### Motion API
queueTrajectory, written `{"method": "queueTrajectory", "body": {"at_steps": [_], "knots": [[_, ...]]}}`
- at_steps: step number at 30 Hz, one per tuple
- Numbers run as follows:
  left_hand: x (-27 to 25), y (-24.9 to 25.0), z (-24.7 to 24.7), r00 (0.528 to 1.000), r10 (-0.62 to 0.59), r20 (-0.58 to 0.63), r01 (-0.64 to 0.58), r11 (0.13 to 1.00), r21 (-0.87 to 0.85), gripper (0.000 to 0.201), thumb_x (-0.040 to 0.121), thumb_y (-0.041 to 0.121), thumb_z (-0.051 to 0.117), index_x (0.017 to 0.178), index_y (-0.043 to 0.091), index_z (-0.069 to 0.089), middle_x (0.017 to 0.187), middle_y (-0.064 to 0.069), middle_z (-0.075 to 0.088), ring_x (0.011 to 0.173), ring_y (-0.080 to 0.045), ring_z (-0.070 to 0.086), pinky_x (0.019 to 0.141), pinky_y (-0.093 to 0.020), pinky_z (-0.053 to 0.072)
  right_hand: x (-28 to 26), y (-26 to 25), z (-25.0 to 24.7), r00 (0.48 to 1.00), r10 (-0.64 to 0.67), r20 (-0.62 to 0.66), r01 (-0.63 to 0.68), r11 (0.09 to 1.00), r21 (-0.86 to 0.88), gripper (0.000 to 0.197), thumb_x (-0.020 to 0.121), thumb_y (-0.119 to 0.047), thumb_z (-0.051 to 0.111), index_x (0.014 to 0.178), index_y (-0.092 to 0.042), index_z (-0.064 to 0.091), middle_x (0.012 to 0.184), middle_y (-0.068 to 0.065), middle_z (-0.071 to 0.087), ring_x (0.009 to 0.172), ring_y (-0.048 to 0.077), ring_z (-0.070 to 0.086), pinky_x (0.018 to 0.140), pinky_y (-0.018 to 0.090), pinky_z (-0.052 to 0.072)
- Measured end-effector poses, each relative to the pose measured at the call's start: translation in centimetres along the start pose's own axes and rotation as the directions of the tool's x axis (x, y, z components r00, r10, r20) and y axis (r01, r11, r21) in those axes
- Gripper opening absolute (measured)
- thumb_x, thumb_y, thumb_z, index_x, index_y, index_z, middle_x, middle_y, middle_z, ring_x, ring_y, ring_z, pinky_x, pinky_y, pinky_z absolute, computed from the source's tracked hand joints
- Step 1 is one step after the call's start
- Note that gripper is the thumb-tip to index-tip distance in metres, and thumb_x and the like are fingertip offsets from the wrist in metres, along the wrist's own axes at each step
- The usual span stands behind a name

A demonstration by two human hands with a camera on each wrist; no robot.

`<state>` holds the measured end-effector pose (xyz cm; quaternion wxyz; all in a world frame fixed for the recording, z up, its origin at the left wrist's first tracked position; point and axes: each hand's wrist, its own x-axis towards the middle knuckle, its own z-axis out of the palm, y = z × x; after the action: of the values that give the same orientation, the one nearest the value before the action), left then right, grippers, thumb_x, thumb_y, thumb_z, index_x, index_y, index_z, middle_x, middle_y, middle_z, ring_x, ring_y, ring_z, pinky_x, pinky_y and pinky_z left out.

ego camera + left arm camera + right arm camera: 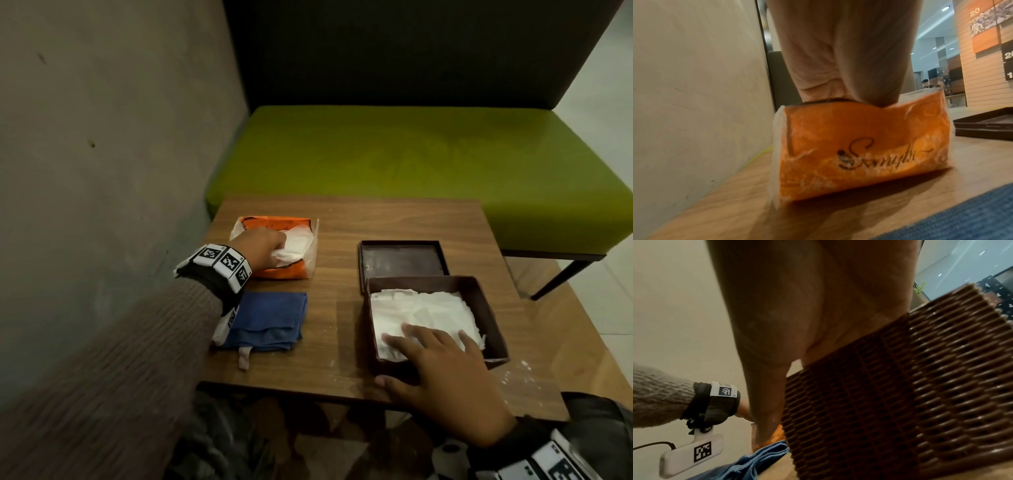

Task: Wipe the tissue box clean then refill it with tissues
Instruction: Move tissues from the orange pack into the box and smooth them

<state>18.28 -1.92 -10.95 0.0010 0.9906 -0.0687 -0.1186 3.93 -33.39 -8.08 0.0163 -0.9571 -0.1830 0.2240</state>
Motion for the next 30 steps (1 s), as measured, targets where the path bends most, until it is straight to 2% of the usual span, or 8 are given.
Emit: {"method": "queueTrajectory", "body": {"at_steps": [4, 7, 11, 18, 21, 26, 28, 30], "knots": [[-0.3, -0.2, -0.2, 0.999, -0.036, -0.038, 0.034, 0.998, -0.06, 0.024, 0.082, 0.012, 0.058, 0.066, 0.018, 0.041, 0.088, -0.015, 0.064, 0.086, -0.031, 0.058, 0.061, -0.028, 0.029, -0.1, 0.0, -0.1, 1.0, 0.004, 0.011, -0.004, 1.0, -0.003, 0.074, 0.078, -0.08, 0.022, 0.144, -0.048, 0.019, 0.158, -0.012, 0.017, 0.145, 0.011, 0.017, 0.117, 0.047, 0.009], [-0.8, -0.1, -0.7, 0.995, -0.057, -0.083, 0.044, 0.987, -0.153, 0.008, 0.081, 0.012, 0.058, 0.081, 0.01, 0.051, 0.091, -0.014, 0.062, 0.09, -0.031, 0.057, 0.063, -0.029, 0.03, 0.0, 0.0, -0.1, 1.0, -0.001, 0.01, 0.001, 1.0, -0.003, 0.076, 0.077, -0.082, 0.021, 0.144, -0.048, 0.019, 0.158, -0.012, 0.018, 0.145, 0.012, 0.017, 0.117, 0.048, 0.008], [-1.3, 0.1, -1.0, 0.963, -0.138, -0.229, 0.082, 0.968, -0.237, 0.032, 0.083, 0.012, 0.055, 0.115, 0.007, 0.056, 0.099, -0.018, 0.064, 0.098, -0.035, 0.057, 0.072, -0.036, 0.041, 0.0, 0.0, -0.2, 1.0, 0.004, 0.023, -0.004, 1.0, 0.004, 0.072, 0.079, -0.078, 0.026, 0.145, -0.048, 0.019, 0.158, -0.011, 0.017, 0.145, 0.012, 0.015, 0.117, 0.048, 0.007], [-2.2, 0.3, -1.2, 0.85, -0.244, -0.466, 0.021, 0.901, -0.433, 0.037, 0.081, 0.018, 0.065, 0.116, 0.008, 0.056, 0.101, -0.021, 0.063, 0.095, -0.036, 0.059, 0.074, -0.039, 0.044, -0.2, 0.0, -0.2, 1.0, 0.0, 0.024, 0.0, 1.0, 0.018, 0.087, 0.066, -0.083, 0.008, 0.145, -0.048, 0.019, 0.158, -0.011, 0.017, 0.145, 0.013, 0.015, 0.117, 0.049, 0.006], [-2.5, 0.2, -1.9, 0.779, -0.366, -0.509, 0.064, 0.854, -0.517, 0.04, 0.079, 0.02, 0.067, 0.115, 0.006, 0.054, 0.103, -0.024, 0.062, 0.096, -0.039, 0.059, 0.075, -0.041, 0.045, -0.1, 0.1, -0.1, 1.0, 0.004, 0.02, -0.004, 1.0, 0.023, 0.072, 0.08, -0.079, 0.027, 0.145, -0.047, 0.019, 0.158, -0.01, 0.016, 0.146, 0.013, 0.014, 0.117, 0.049, 0.005], [-4.1, 0.7, -4.6, 0.622, -0.618, -0.48, -0.039, 0.588, -0.808, 0.043, 0.082, 0.011, 0.062, 0.124, 0.007, 0.053, 0.116, -0.018, 0.062, 0.105, -0.031, 0.059, 0.082, -0.031, 0.044, 0.0, 0.3, 0.5, 1.0, -0.004, -0.016, 0.004, 1.0, 0.003, 0.094, 0.06, -0.085, 0.005, 0.144, -0.046, 0.022, 0.157, -0.012, 0.02, 0.144, 0.012, 0.019, 0.117, 0.048, 0.007], [-5.2, 0.9, -5.3, 0.646, -0.657, -0.388, -0.131, 0.405, -0.905, 0.039, 0.083, 0.013, 0.06, 0.122, 0.009, 0.055, 0.118, -0.014, 0.062, 0.104, -0.026, 0.06, 0.085, -0.032, 0.048, -0.1, 0.3, 0.5, 1.0, -0.008, -0.024, 0.008, 1.0, 0.01, 0.098, 0.059, -0.09, 0.006, 0.145, -0.045, 0.021, 0.157, -0.011, 0.019, 0.144, 0.012, 0.018, 0.117, 0.047, 0.007], [-6.8, 1.9, -5.5, 0.751, -0.627, -0.208, -0.194, 0.091, -0.977, 0.032, 0.088, 0.01, 0.055, 0.12, 0.011, 0.056, 0.12, -0.013, 0.062, 0.103, -0.024, 0.061, 0.088, -0.037, 0.05, -0.1, 0.3, 0.6, 0.999, -0.018, -0.038, 0.02, 0.999, 0.04, 0.113, 0.048, -0.095, -0.004, 0.146, -0.044, 0.017, 0.157, -0.011, 0.019, 0.144, 0.011, 0.018, 0.118, 0.047, 0.006]]}}
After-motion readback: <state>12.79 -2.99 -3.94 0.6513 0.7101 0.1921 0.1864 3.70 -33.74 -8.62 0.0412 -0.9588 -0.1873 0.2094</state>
